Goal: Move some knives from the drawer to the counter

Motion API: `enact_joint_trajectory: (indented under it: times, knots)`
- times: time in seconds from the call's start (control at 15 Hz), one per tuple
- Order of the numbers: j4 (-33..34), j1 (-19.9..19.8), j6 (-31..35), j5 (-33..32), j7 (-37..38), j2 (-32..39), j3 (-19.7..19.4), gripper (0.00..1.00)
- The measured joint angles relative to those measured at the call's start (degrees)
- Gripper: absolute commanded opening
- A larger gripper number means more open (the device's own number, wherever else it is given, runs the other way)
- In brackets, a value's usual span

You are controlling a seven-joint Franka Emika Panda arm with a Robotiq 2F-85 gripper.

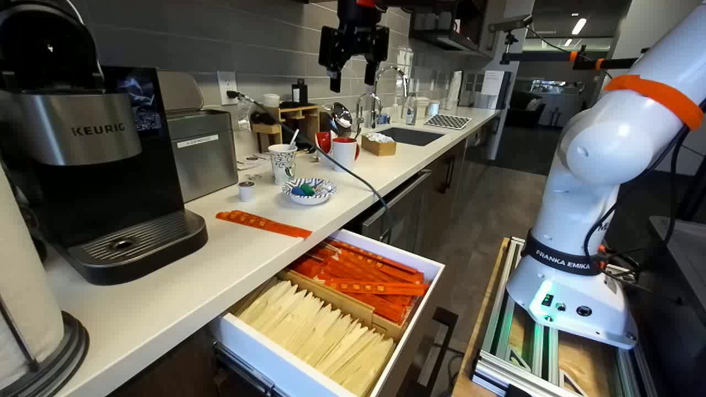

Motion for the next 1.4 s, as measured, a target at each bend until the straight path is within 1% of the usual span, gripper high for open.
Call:
enact_joint_trajectory:
  times: [0.47, 0.6, 0.8, 1.0, 1.2, 1.33, 1.4]
  knots:
    - [0.0, 0.2, 0.0, 0.0, 0.0, 0.0, -0.2, 1.0]
    - [-0.5, 1.7, 1.4, 0.0, -2.7, 0.0, -1.1, 1.0]
    - [-4.3, 6.2, 6.5, 1.3, -9.9, -0.7, -3.6, 1.0]
    - [-10.1, 11.4, 11.7, 4.5, -16.5, -2.3, -5.5, 1.0]
    - [-15.4, 17.4, 15.9, 8.4, -21.3, -3.6, -5.3, 1.0]
    - [-17.5, 21.5, 16.9, 10.8, -24.6, -3.7, -5.1, 1.0]
    - [-17.9, 22.8, 16.9, 11.5, -25.6, -3.6, -5.1, 1.0]
